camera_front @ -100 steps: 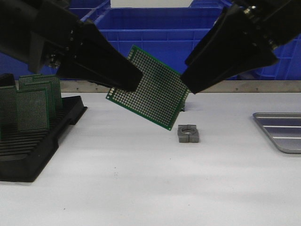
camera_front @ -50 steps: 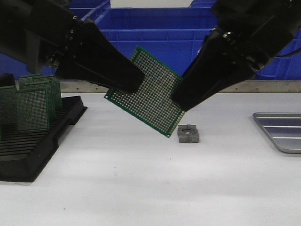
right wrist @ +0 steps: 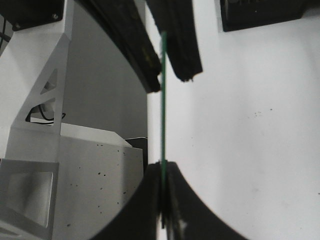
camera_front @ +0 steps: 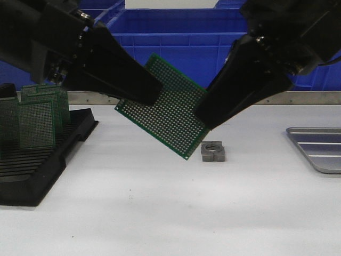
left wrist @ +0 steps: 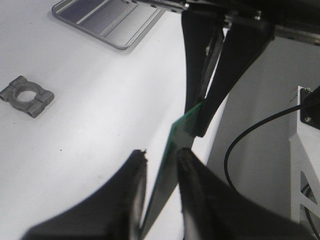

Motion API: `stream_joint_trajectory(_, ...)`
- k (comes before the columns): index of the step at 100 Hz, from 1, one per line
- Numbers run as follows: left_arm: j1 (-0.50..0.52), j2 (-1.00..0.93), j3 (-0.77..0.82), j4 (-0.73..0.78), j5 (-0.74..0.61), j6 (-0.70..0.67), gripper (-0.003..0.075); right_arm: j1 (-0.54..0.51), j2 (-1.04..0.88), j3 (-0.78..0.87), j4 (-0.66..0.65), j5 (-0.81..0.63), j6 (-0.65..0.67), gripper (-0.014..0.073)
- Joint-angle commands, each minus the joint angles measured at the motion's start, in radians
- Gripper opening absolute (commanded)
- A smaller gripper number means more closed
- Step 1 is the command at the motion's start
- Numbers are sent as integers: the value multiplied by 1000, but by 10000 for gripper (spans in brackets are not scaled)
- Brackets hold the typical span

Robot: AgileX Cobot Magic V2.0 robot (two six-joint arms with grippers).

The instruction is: Place circuit board on tray

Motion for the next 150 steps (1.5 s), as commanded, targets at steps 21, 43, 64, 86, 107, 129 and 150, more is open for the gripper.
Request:
stream_joint_trajectory(21,32,-37,-43,-62,24,-7,589,-25,-32,-31,68,51,112,-70)
stream_joint_trajectory(43,124,-61,-79,-55,24,11,578,-175,-32,-31,67,47,343,-70)
stream_joint_trajectory(64,150,-63,-88,-53,23,11,566,-390,-23,-31,67,-51,543,-70)
stream_joint_trajectory(86,150,-63,-88,-53,23,11,564,-580,52,-31,62,-199,596,-70)
stream_joint_trajectory(107,150,-63,-88,-53,24,11,564,-631,162,-31,60,-286,594,-70)
stream_joint_trajectory(129,150,-63,-88,-53,24,11,564,-631,241,-35,40,-327,584,-69)
stream_joint_trajectory(150,150,-63,-90,-53,18,11,564,-631,247,-82,-110,-308,584,386)
